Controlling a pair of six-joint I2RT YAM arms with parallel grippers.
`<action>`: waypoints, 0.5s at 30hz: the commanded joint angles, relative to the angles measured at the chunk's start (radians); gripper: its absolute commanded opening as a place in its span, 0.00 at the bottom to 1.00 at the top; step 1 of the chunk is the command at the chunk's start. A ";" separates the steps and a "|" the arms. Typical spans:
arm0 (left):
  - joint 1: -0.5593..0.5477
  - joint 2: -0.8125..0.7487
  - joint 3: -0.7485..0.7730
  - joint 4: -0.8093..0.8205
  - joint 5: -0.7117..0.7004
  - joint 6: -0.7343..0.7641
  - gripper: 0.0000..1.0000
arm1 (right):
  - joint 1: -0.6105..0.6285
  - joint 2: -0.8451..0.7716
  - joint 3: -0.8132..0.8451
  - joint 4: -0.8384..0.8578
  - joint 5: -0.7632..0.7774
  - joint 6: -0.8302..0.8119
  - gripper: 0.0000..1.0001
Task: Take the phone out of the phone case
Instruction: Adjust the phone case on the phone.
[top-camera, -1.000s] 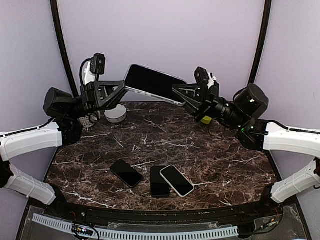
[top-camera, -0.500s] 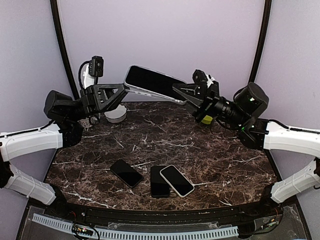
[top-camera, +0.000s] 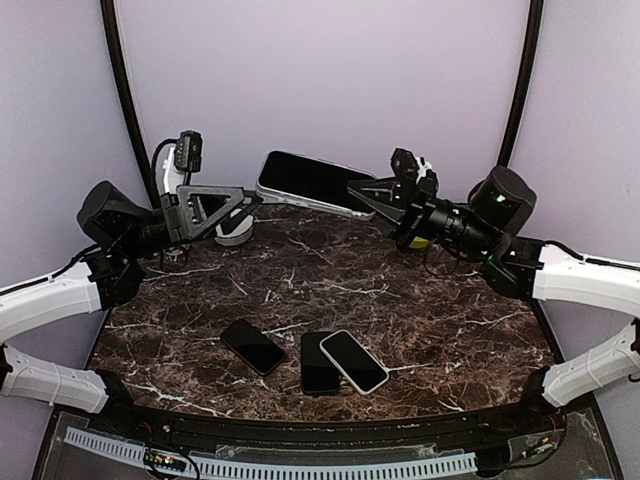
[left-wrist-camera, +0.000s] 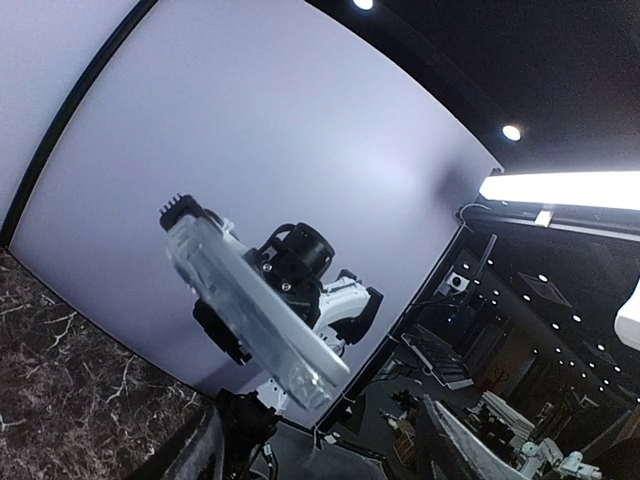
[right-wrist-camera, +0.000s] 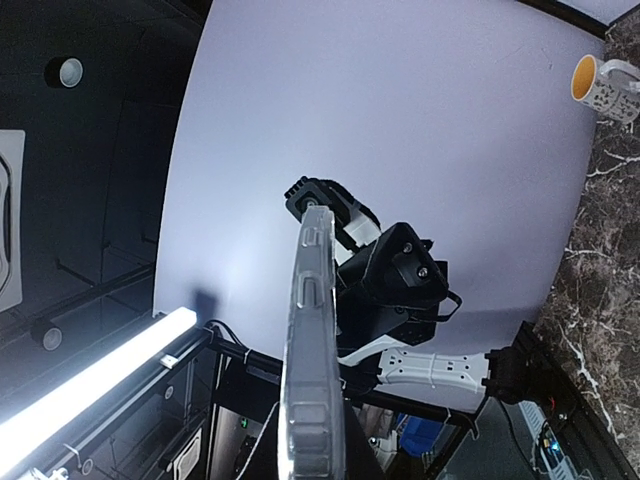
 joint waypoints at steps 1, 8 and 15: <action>0.015 -0.073 -0.055 -0.136 -0.038 0.081 0.72 | -0.032 -0.072 -0.008 0.030 -0.003 -0.071 0.00; 0.022 -0.194 -0.028 -0.485 -0.072 0.325 0.79 | -0.039 -0.152 0.094 -0.436 0.104 -0.555 0.00; 0.020 -0.300 -0.025 -0.701 -0.026 0.643 0.81 | -0.022 -0.240 0.026 -0.474 0.186 -1.042 0.00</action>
